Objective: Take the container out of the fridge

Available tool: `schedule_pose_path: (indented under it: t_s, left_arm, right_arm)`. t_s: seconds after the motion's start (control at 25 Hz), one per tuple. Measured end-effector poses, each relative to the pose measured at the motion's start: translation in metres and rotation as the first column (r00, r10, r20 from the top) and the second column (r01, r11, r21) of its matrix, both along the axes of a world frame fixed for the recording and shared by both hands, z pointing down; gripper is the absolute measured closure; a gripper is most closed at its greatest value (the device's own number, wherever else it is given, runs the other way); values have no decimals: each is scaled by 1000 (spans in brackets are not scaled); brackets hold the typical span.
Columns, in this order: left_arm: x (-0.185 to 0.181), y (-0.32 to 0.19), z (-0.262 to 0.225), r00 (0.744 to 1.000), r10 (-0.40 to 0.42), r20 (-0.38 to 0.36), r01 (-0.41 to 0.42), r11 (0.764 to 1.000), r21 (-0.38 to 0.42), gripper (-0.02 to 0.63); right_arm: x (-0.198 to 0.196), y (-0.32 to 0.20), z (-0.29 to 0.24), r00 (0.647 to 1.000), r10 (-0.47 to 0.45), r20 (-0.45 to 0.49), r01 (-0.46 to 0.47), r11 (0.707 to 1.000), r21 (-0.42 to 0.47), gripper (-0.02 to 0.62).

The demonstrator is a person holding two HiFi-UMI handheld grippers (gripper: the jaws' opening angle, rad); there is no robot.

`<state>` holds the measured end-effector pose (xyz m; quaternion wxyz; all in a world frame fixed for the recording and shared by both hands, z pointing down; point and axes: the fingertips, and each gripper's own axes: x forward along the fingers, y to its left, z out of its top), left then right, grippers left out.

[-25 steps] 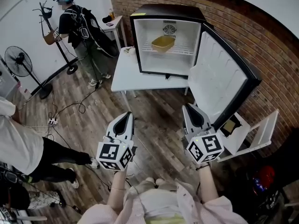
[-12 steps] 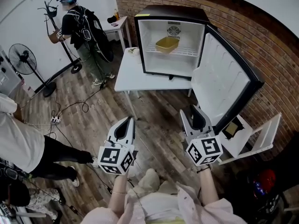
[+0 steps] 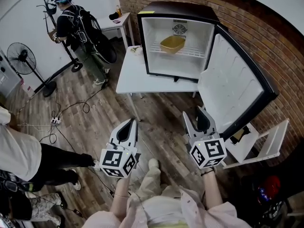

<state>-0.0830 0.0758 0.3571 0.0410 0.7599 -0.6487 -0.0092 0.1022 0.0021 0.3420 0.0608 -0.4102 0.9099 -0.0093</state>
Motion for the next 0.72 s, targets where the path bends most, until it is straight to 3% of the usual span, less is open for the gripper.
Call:
schedule_pose_path:
  t_s: [0.72]
  left_arm:
    - [-51, -177, 18, 996, 91, -25, -92, 995, -43, 617]
  right_arm:
    - [-57, -161, 14, 999, 52, -14, -52, 998, -37, 425]
